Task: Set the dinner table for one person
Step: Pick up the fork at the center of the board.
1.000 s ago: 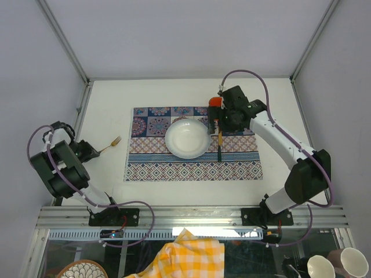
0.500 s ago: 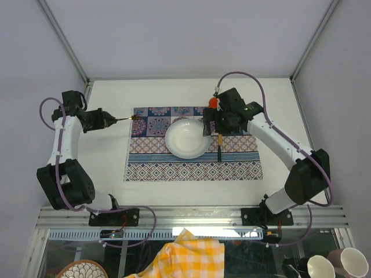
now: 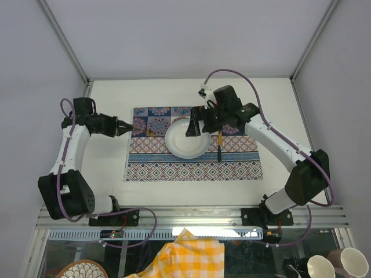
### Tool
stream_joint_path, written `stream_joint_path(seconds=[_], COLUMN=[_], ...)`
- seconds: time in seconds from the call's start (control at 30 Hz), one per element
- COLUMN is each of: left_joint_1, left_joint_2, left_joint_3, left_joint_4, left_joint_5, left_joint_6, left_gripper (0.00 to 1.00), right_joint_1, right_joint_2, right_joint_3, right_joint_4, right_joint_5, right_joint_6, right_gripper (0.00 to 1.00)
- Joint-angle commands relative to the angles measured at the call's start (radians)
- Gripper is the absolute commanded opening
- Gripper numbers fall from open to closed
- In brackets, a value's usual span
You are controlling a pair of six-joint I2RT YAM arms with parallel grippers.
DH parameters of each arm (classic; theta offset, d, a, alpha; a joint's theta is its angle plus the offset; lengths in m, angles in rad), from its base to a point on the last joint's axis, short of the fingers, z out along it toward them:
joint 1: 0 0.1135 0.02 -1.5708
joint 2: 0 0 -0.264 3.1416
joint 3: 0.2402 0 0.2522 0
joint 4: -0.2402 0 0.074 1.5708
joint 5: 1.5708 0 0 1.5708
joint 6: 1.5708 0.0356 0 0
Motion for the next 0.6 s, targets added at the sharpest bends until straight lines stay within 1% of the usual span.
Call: stream_joint_path(seconds=[0.0,0.1,0.27,0.3,0.37,0.47,0.57], left_joint_1=[-0.003,-0.004,-0.013,-0.015,-0.020,-0.039,-0.051], left_joint_2=[-0.063,-0.104,-0.171,-0.189,-0.240,-0.339,-0.450], left_joint_3=[-0.086,-0.144,-0.284,-0.312,-0.393,-0.520,-0.598], left_joint_4=[0.104,0.153,0.372,0.404,0.522,0.691,0.730], left_joint_5=[0.195,0.208,0.338,0.360,0.395,0.409,0.389], left_joint_6=[-0.008,-0.129,-0.416,-0.482,-0.639,-0.887,-1.083], left_gripper=[0.00,0.00,0.00,0.00,0.00,0.00,0.00], right_joint_1=[0.023,0.040,0.126,0.148,0.178,0.209,0.243], right_joint_2=[-0.083,-0.126,-0.166,-0.179,-0.200,-0.221,-0.231], right_joint_3=[-0.040,-0.092,-0.161,-0.186,-0.230,-0.299,-0.366], right_joint_4=[0.176,0.209,0.263,0.293,0.357,0.472,0.617], right_joint_5=[-0.073,0.006,0.223,0.264,0.330,0.387,0.436], right_joint_6=[-0.019,-0.025,-0.084,-0.106,-0.133,-0.162,-0.185], right_gripper=[1.00,1.00,1.00,1.00,1.00,1.00,1.00])
